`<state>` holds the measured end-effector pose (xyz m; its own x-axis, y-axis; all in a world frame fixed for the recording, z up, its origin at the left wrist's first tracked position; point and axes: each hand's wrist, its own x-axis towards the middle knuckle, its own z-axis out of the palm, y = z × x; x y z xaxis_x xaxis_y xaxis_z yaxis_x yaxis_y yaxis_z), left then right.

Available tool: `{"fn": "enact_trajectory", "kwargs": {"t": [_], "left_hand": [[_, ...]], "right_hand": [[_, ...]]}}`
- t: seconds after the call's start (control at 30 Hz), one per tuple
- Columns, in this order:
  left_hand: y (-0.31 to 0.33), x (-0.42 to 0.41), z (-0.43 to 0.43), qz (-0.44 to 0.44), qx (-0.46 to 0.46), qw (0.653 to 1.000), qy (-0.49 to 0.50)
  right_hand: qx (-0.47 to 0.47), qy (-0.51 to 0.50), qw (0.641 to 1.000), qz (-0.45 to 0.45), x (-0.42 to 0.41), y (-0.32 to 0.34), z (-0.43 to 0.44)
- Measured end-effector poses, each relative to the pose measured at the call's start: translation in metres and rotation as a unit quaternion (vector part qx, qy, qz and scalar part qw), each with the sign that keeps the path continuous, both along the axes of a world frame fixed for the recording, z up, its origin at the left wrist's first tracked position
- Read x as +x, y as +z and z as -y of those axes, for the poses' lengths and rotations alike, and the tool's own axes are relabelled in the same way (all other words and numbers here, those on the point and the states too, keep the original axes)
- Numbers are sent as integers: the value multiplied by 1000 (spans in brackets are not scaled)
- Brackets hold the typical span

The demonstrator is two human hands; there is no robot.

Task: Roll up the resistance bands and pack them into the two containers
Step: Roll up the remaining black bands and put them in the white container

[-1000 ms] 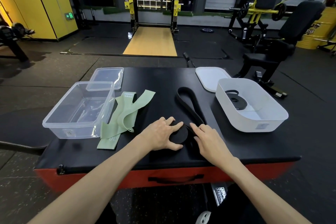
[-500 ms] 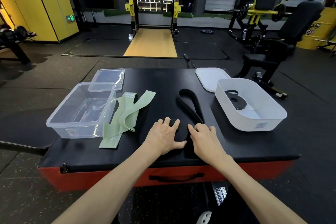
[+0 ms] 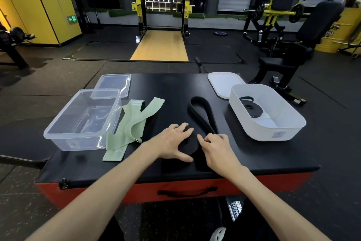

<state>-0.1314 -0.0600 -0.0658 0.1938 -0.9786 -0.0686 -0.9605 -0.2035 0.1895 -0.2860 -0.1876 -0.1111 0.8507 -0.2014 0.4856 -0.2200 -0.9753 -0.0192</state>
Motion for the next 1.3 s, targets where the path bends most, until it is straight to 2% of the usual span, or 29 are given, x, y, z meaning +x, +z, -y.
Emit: {"fn": "enact_trajectory", "kwargs": {"t": [0.1, 0.17, 0.3, 0.47, 0.63, 0.77, 1.03, 1.3], "left_hand": [[9, 12, 8, 28, 20, 995, -99], [7, 13, 12, 71, 22, 990, -117], [0, 12, 11, 132, 19, 986, -102], [0, 3, 15, 211, 38, 973, -80], [-7, -3, 12, 261, 33, 965, -12], [-8, -9, 7, 224, 19, 972, 67], [-13, -21, 10, 215, -14, 966, 145], [-16, -24, 5, 173, -31, 972, 156]], "right_hand": [[22, 51, 998, -20, -5, 5, 10], [36, 63, 997, -33, -7, 8, 13], [65, 57, 995, -41, -9, 7, 12], [60, 34, 997, -41, -7, 4, 11], [46, 10, 998, -34, -1, 6, 6], [33, -11, 999, -37, 9, 7, 5], [2, -26, 998, -57, 12, 6, 4], [14, -1, 999, -40, 14, 2, 7]]}}
